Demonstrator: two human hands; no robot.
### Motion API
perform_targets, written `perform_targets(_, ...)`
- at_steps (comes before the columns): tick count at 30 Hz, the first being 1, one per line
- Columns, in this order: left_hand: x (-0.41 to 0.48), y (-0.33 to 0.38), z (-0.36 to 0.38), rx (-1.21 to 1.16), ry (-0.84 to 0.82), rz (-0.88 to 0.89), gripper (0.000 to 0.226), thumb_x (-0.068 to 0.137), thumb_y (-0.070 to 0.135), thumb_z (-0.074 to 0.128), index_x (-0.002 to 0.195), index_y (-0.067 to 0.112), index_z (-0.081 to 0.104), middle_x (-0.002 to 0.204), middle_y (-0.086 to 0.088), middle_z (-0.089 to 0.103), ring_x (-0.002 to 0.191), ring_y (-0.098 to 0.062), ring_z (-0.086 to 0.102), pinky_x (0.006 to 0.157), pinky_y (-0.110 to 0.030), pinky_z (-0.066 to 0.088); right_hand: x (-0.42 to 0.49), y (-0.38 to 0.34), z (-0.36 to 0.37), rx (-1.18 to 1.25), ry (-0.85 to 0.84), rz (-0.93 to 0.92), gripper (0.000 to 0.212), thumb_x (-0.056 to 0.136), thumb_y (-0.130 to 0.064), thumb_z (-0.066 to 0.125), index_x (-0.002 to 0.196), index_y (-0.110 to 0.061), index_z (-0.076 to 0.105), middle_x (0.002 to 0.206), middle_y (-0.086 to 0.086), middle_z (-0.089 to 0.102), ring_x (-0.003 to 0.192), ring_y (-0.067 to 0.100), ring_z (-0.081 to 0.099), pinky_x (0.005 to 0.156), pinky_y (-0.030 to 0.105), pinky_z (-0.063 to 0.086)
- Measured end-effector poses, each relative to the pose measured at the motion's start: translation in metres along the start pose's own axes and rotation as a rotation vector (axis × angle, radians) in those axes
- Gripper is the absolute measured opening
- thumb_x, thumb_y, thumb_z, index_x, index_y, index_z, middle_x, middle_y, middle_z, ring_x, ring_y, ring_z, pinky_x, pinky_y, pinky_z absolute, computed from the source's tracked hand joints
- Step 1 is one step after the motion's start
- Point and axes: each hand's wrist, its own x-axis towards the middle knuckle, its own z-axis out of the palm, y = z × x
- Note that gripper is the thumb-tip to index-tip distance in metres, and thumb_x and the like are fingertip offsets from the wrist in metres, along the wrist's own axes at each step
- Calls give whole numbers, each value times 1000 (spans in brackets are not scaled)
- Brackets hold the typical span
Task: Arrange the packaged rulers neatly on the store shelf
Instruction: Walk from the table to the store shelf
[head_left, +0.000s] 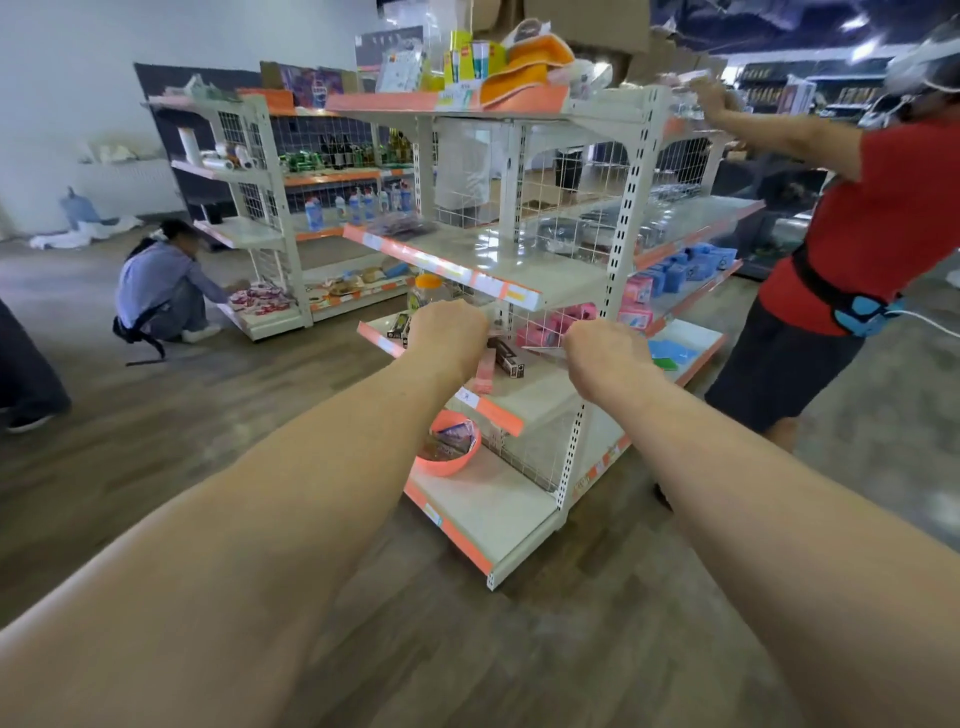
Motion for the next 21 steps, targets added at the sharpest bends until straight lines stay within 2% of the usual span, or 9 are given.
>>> perform_targets(2,24,-9,10,-17,-8,16,25,86,-6,52,106,4,62,102,-11,64,100,-32,62,66,-34,41,20,-4,2,-6,2,17,31,85,8,44,110,0,61,112,19,63,104,36,60,77,39,46)
perform_targets(4,48,-20,20,-52,11,26,16,91,6,53,103,7,64,96,-7,64,98,-31,62,65,-33,40,41,-9,6,3,-10,44,28,88,5,43,108,0,62,111,18,63,103,35,61,74,37,45)
perform_targets(6,71,-32,29,-77,34,40,16,94,14,52,102,8,64,103,-9,66,100,-31,61,66,-32,39,63,-17,11,12,-23,73,25,90,1,45,109,-1,62,111,17,63,102,34,62,72,35,43)
perform_targets(11,122,-66,45,-51,46,98,23,89,-1,48,108,4,61,112,-13,63,107,-33,59,72,-34,41,118,-40,14,11,-38,123,27,91,-5,47,114,-3,61,117,18,63,109,35,59,82,36,46)
perform_targets(13,142,-81,49,-42,52,117,24,88,0,49,109,4,61,112,-14,63,107,-33,59,71,-33,38,139,-51,13,0,-45,150,28,90,-4,49,116,-2,60,118,18,62,110,35,58,86,37,47)
perform_targets(21,213,-126,72,-59,87,172,30,87,-6,47,111,6,61,113,-14,62,108,-34,58,82,-37,46,205,-83,13,-1,-72,202,31,85,0,50,114,-5,62,117,18,62,110,35,58,85,36,47)
